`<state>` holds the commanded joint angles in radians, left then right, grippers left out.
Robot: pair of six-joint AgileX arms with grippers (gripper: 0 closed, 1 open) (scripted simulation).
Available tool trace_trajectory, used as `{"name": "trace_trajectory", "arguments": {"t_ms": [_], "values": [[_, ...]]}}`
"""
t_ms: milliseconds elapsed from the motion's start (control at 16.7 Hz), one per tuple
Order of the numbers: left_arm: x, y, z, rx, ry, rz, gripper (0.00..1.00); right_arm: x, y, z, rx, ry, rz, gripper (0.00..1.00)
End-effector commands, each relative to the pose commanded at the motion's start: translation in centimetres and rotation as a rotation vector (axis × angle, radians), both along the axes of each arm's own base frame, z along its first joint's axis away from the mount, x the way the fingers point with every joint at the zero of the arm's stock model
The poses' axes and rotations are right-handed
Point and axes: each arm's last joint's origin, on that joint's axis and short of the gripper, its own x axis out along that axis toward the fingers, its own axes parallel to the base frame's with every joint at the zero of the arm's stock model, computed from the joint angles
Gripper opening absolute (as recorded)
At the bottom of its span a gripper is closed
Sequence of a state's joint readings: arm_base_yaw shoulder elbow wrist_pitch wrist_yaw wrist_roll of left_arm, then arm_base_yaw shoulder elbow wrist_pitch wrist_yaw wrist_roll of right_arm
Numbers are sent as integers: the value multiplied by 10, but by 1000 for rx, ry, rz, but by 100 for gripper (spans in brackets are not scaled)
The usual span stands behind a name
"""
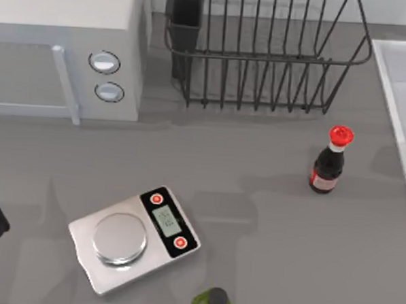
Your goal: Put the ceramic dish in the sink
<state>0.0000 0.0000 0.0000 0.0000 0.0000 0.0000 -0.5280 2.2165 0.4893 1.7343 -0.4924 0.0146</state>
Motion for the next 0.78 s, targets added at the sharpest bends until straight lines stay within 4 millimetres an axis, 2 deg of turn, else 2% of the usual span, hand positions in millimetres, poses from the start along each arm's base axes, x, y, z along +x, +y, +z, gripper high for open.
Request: {"name": "trace_trajectory", "arguments": {"t_ms": [120,780], "values": [[0,0,0,0,0,0,100,0,0,0,0,0,0,0],[0,0,0,0,0,0,100,0,0,0,0,0,0,83]]}}
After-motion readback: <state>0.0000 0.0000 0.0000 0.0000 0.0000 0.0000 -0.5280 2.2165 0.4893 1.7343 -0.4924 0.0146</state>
